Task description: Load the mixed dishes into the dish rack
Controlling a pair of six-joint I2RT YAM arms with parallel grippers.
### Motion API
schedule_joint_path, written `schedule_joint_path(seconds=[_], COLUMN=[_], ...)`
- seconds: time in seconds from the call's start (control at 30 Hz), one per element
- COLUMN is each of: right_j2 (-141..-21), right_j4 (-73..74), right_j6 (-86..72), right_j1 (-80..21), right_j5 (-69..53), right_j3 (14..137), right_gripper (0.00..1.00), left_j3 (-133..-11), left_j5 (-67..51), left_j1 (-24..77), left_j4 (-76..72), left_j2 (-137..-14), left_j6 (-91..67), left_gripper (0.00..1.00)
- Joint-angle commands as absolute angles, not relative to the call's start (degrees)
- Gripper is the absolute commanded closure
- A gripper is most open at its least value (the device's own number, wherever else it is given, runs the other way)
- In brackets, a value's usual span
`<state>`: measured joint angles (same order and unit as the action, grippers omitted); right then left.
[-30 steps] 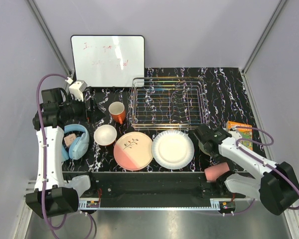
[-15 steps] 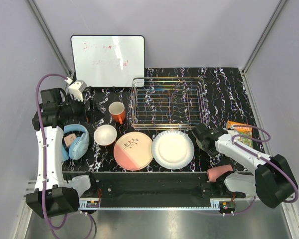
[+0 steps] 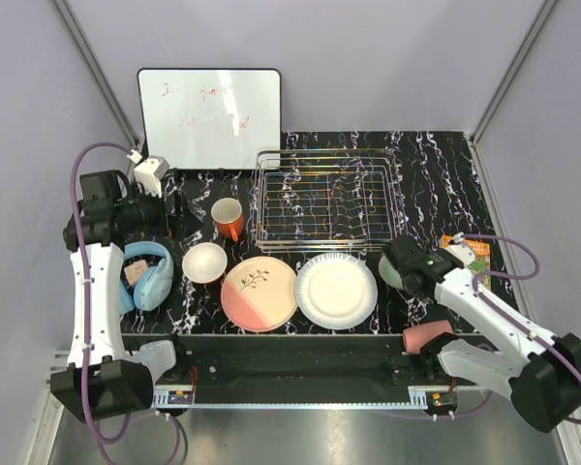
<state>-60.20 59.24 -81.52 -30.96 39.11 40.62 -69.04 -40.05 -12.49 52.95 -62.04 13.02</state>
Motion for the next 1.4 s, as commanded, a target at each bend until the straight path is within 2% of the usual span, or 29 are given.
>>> schedule_joint_path(seconds=[0.0,0.2,0.47,0.7,0.83,1.07,1.17,1.27,1.37], right_j2=[-55.73,-54.40,-59.40,-75.46,-83.92,-94.48,-94.83,-96.23,-99.82], right_j4=[61.35,62.40,58.55,40.65,37.80,25.59,11.13,-16.59,-33.94], right_j6=[-74.03,-67.34,-50.21,-20.72,-13.02,5.00,20.13,36.66,51.38], right_j1=[-30.85,-31.90,-33.84,-33.75,-33.84,-35.06,-35.59,-35.86,-36.30], right_j5=[45.52,47.19,58.52,69.15,73.29,79.54,79.01,78.49,79.01], right_j3=[48.68,52.47,68.54,80.32,87.52,88.77,83.86,78.50,75.76], right_gripper=[1.00,1.00,1.00,1.00,1.00,1.00,1.00,1.00,1.00], left_j3=[-69.79,-69.26,-68.73,-66.97,-66.18,-65.48,-65.04,-64.69,-64.25], left_j5=[-41.13,-41.31,-41.66,-42.01,-40.96,-40.61,-40.96,-41.48,-41.66], left_j1=[-12.92,-12.92,-12.92,-12.92,-13.09,-13.62,-13.89,-14.24,-14.59], left_j4=[50.71,50.36,50.10,49.57,49.48,49.22,49.13,49.04,48.78], left_j2=[-62.67,-63.37,-64.60,-64.95,-64.25,-63.81,-63.72,-63.90,-63.90], left_j6=[13.36,13.01,12.57,12.48,13.53,14.94,15.03,15.20,15.21], left_gripper=[0.01,0.01,0.01,0.01,0.01,0.01,0.01,0.01,0.01])
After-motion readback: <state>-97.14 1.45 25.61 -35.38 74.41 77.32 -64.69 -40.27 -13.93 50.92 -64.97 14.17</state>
